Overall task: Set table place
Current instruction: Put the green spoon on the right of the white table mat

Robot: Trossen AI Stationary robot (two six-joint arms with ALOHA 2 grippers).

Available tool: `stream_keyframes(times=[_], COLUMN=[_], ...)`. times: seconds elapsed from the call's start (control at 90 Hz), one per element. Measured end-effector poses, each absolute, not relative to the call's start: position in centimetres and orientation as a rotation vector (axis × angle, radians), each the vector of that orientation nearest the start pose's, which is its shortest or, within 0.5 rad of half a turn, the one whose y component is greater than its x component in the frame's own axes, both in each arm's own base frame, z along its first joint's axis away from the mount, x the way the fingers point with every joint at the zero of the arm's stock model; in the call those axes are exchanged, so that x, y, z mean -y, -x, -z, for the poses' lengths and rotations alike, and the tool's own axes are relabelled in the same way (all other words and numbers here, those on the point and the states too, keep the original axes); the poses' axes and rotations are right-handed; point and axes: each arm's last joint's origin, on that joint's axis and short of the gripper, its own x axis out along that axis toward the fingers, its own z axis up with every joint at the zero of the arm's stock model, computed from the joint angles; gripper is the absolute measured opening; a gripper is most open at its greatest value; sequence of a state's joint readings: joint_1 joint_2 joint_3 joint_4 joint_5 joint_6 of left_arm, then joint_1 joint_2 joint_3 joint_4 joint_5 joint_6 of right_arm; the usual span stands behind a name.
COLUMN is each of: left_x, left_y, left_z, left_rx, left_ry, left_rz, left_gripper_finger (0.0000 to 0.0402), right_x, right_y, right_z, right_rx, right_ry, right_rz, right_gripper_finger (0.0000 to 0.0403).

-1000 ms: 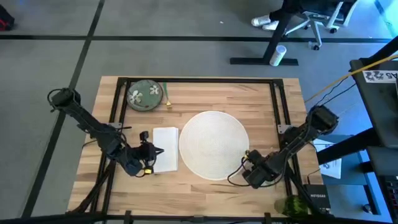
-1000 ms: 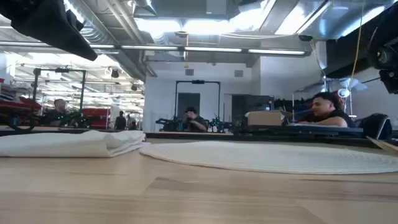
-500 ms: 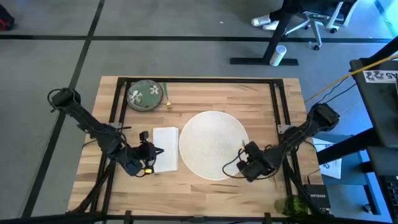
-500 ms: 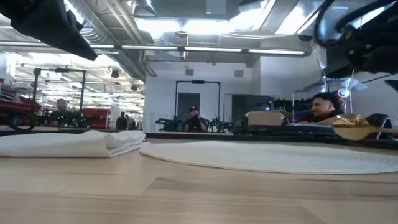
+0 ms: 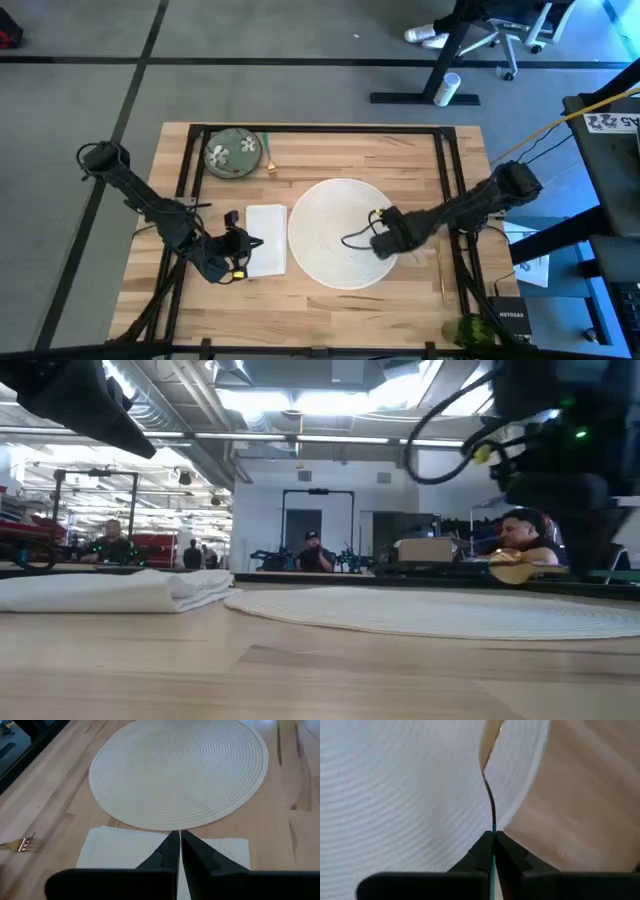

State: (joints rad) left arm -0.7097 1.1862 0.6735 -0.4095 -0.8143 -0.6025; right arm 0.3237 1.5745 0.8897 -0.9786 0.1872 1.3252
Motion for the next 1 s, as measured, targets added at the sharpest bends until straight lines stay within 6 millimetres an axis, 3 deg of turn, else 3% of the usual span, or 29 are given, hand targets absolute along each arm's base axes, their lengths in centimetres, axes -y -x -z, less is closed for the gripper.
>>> stream_keyframes(times=[0.211, 0.633, 1.0], left_x=[12.5, 12.5, 12.5], left_y=[-17.8, -17.8, -17.8], left_z=[-21.0, -21.1, -21.0], left_rx=[-0.599, -0.599, -0.599], left_ry=[-0.058, -0.058, -0.058], left_rz=[-0.286, -0.286, -0.286], left_gripper_finger=[0.0000, 0.0000, 0.0000], right_x=[-5.7, -6.1, -6.4], right_y=[-24.2, -25.3, -25.4], right_z=[-16.3, -16.4, -16.3], right_rx=[-1.287, -1.242, -1.334], right_ry=[-0.599, -0.534, -0.438], right_rz=[0.852, 0.683, 0.493], right_gripper_finger=[0.0005, 0.0067, 0.0110])
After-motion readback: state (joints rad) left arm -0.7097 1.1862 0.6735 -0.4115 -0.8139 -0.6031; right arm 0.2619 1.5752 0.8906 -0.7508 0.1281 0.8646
